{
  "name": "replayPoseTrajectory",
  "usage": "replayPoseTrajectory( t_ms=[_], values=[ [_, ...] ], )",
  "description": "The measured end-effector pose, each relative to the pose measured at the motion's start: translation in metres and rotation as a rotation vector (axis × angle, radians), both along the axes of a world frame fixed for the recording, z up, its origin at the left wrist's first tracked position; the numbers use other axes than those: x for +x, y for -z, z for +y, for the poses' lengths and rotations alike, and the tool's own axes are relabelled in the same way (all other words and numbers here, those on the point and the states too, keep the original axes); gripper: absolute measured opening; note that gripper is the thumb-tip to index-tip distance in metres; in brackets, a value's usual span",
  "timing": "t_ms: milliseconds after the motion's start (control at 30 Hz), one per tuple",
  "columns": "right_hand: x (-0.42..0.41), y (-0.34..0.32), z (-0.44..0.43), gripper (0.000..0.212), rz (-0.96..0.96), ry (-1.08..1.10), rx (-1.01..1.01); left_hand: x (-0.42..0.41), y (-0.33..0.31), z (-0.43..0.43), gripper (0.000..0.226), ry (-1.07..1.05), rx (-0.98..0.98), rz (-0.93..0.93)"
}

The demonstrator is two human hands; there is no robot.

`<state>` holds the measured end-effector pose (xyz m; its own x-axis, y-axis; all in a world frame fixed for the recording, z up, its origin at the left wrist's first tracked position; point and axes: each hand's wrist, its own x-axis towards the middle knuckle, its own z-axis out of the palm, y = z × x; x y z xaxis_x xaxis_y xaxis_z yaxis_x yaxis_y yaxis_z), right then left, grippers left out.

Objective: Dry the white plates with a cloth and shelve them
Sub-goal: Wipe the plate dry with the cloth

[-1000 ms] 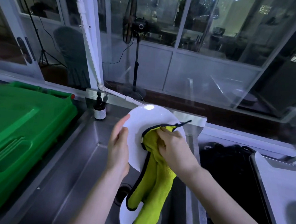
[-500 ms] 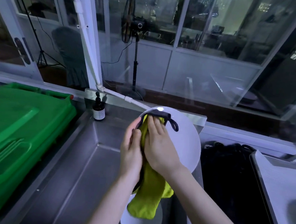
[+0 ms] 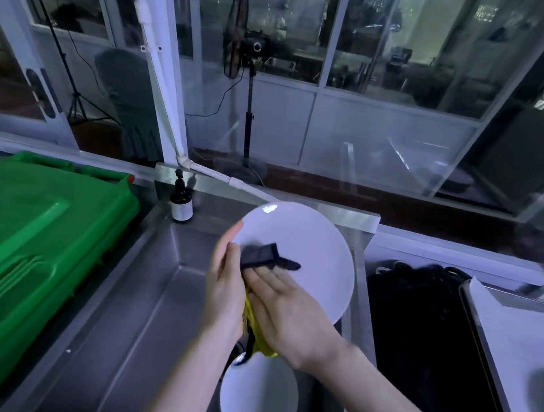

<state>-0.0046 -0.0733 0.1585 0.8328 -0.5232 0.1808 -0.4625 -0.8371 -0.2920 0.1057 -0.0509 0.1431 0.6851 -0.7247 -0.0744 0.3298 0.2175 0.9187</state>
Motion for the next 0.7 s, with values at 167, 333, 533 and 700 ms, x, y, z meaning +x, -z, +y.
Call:
replayPoseTrajectory(
  t_ms=[167,333,533,700],
  values=[
    [0.028,-0.012,-0.039,0.049,-0.037,0.268,-0.025,-0.008,-0.008,-0.003,0.035,-0.007,-0.024,-0.034],
    [0.007,-0.016,-0.056,0.051,0.035,0.533,-0.044,0.008,-0.009,0.004,0.037,-0.067,0.05,-0.235],
    [-0.027,-0.001,-0.008,0.046,0.029,0.237,-0.036,0.013,-0.001,0.004,0.042,-0.058,0.033,0.018],
    [0.001,-0.002,-0.006,0.045,0.076,0.093,-0.131,-0.008,0.002,0.004,0.04,0.035,0.029,0.025]
  ],
)
